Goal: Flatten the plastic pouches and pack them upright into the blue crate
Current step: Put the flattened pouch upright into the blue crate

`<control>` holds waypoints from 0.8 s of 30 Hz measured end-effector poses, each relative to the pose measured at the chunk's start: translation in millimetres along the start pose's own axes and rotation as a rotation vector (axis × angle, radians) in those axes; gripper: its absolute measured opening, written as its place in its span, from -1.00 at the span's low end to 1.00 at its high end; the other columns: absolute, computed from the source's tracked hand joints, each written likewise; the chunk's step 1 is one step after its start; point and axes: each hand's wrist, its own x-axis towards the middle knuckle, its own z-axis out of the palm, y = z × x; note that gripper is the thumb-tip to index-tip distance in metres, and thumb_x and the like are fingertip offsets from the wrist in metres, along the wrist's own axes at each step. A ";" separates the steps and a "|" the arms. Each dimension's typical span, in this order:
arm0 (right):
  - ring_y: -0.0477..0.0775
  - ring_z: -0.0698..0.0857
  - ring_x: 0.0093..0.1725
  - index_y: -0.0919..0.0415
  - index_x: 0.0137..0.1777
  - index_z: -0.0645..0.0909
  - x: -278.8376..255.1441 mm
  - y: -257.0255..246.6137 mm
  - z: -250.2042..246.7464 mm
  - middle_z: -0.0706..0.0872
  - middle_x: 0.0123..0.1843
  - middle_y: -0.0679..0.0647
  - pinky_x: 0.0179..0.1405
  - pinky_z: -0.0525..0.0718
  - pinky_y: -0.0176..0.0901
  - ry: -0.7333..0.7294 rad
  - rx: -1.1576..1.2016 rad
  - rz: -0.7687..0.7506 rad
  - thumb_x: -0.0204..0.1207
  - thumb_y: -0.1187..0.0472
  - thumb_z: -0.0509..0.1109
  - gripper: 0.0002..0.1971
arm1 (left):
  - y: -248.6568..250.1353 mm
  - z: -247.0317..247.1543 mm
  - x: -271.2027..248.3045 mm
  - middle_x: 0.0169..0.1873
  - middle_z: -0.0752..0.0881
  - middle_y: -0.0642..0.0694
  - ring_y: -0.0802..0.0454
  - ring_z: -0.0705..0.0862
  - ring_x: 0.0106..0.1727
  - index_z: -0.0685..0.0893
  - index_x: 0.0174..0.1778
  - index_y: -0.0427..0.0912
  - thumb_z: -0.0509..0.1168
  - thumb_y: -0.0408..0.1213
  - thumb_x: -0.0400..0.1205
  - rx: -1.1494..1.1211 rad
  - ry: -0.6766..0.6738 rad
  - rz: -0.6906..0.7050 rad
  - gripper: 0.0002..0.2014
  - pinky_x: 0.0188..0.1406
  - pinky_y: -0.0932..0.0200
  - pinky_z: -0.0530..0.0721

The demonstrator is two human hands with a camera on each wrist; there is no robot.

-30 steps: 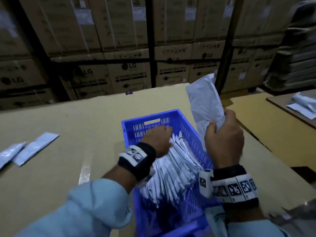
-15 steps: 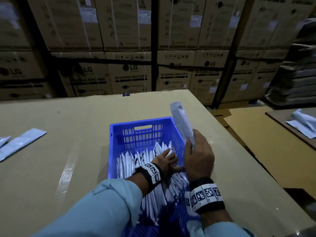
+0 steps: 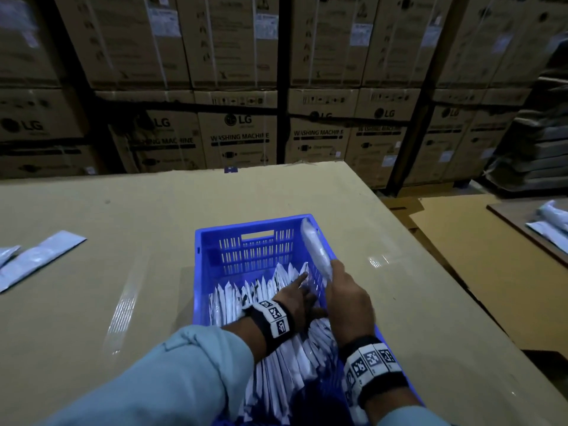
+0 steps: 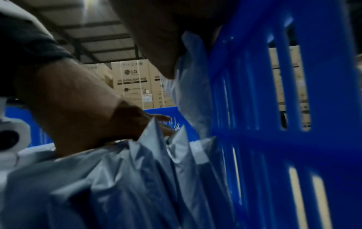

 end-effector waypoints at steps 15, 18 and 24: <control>0.28 0.76 0.22 0.18 0.72 0.20 -0.9 -5.5 38.4 0.72 0.26 0.23 0.09 0.73 0.12 -0.556 -0.258 0.151 0.71 0.43 0.12 -0.42 | -21.7 -83.7 -50.0 0.61 0.46 -0.05 -0.14 0.22 0.73 0.41 0.65 0.17 0.25 -0.17 0.77 0.008 -0.186 0.376 -0.51 0.63 -0.55 -0.36; 0.27 0.76 0.22 0.07 0.81 -0.01 2.6 -5.4 46.0 0.74 0.26 0.25 0.13 0.76 0.16 -0.595 -0.202 0.178 0.70 0.43 0.15 -0.27 | -23.5 -88.1 -50.3 0.68 0.36 -0.05 -0.11 0.13 0.77 0.37 0.69 0.14 0.26 -0.19 0.76 -0.034 -0.196 0.350 -0.46 0.63 -0.58 -0.33; 0.29 0.71 0.30 0.11 0.82 -0.26 6.2 -7.9 47.7 0.67 0.35 0.33 0.24 0.68 0.12 -0.707 -0.122 0.223 0.74 0.37 0.18 -0.18 | -27.5 -87.1 -53.2 0.72 0.28 -0.04 -0.07 0.05 0.80 0.29 0.73 0.05 0.32 -0.24 0.71 -0.067 -0.224 0.343 -0.36 0.62 -0.60 -0.26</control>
